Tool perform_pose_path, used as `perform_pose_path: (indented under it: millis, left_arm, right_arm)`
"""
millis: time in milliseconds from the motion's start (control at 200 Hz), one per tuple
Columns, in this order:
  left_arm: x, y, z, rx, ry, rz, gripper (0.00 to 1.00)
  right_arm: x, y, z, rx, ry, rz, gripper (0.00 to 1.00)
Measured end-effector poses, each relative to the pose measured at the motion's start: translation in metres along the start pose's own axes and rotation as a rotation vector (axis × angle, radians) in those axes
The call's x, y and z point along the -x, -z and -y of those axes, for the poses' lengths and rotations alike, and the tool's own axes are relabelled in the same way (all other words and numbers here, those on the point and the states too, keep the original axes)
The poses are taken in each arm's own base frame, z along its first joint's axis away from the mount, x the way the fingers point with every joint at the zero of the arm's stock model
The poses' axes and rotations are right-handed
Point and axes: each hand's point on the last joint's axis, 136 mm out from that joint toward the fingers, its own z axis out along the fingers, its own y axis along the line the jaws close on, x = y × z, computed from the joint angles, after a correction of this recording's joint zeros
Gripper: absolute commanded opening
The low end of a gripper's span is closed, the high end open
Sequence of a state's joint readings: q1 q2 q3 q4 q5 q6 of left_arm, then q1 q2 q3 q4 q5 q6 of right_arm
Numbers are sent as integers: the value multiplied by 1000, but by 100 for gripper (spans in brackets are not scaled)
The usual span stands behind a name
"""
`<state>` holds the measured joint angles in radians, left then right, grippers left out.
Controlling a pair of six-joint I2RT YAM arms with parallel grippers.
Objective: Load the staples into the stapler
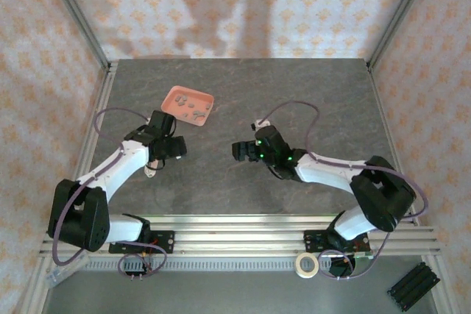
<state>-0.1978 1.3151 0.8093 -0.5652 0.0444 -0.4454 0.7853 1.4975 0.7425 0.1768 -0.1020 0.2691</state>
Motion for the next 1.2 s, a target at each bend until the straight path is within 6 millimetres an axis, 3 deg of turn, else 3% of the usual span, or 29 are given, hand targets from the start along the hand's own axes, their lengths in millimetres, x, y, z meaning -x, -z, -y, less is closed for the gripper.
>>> perform_pose_path:
  millis: [185, 290, 536, 896, 1196]
  left_arm:
    - [5, 6, -48, 101, 138, -9, 85]
    - [-1, 8, -60, 143, 149, -33, 78]
    - [-10, 8, -69, 188, 155, -68, 77]
    - [-24, -14, -74, 234, 167, -143, 76]
    - [-38, -31, -75, 230, 177, -169, 55]
  right_arm:
    - [-9, -15, -26, 54, 30, -49, 99]
    - [-19, -24, -29, 70, 29, -81, 99]
    - [-27, -29, -31, 86, 27, -108, 99]
    - [-26, -28, -31, 85, 28, -106, 99]
    - [-23, -27, -30, 78, 28, -95, 99]
